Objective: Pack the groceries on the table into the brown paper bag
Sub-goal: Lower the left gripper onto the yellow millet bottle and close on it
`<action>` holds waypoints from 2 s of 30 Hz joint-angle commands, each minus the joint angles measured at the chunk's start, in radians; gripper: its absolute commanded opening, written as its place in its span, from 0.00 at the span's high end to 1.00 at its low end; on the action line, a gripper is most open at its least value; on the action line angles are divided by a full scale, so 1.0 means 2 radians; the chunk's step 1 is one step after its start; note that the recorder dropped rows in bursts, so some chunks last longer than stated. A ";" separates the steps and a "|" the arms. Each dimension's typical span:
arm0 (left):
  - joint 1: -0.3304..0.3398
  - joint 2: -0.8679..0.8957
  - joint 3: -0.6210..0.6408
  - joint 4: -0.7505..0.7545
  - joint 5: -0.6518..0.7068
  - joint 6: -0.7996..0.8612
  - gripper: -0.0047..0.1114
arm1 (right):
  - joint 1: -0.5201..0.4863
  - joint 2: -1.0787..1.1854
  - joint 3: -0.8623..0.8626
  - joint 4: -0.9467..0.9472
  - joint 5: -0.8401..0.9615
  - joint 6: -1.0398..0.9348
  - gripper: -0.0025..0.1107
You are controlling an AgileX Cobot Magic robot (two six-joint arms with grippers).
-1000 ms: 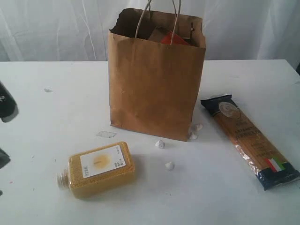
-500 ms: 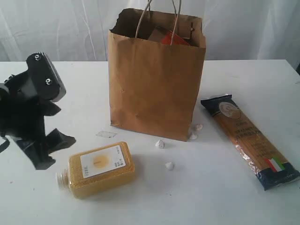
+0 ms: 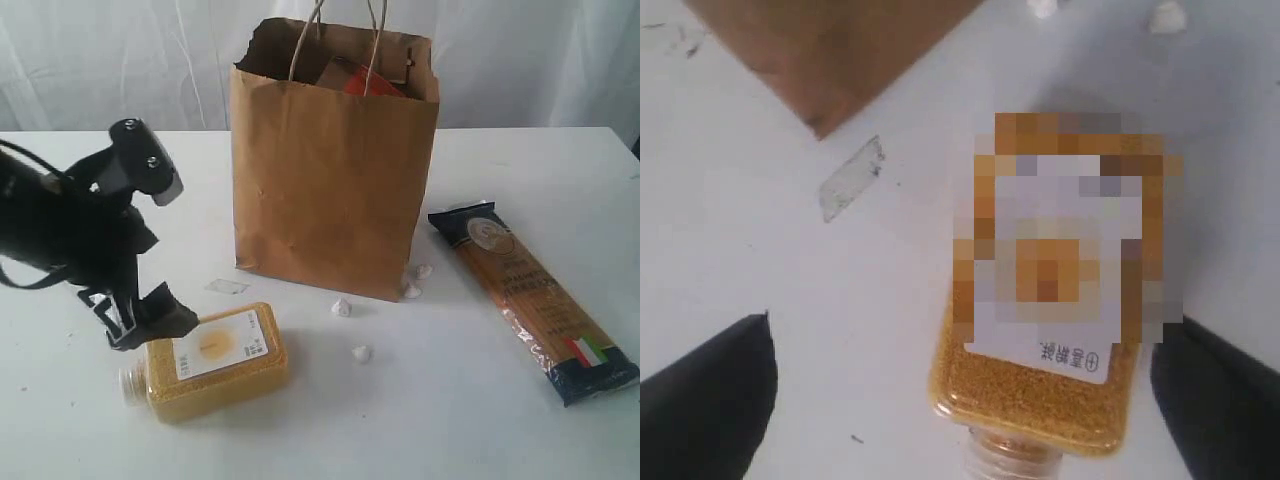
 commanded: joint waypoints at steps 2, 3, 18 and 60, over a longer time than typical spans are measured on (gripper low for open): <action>-0.003 0.072 -0.096 -0.009 0.150 0.075 0.06 | -0.001 -0.001 0.000 0.000 -0.004 -0.002 0.98; -0.003 0.087 -0.112 -0.010 0.177 0.082 0.06 | -0.001 -0.001 0.000 0.000 -0.004 -0.002 0.98; -0.003 0.192 -0.107 -0.078 0.139 0.220 0.06 | -0.001 -0.001 0.000 0.000 -0.003 -0.002 0.98; -0.003 0.196 -0.050 -0.046 0.032 0.218 0.06 | -0.001 -0.001 0.000 0.000 -0.003 -0.002 0.98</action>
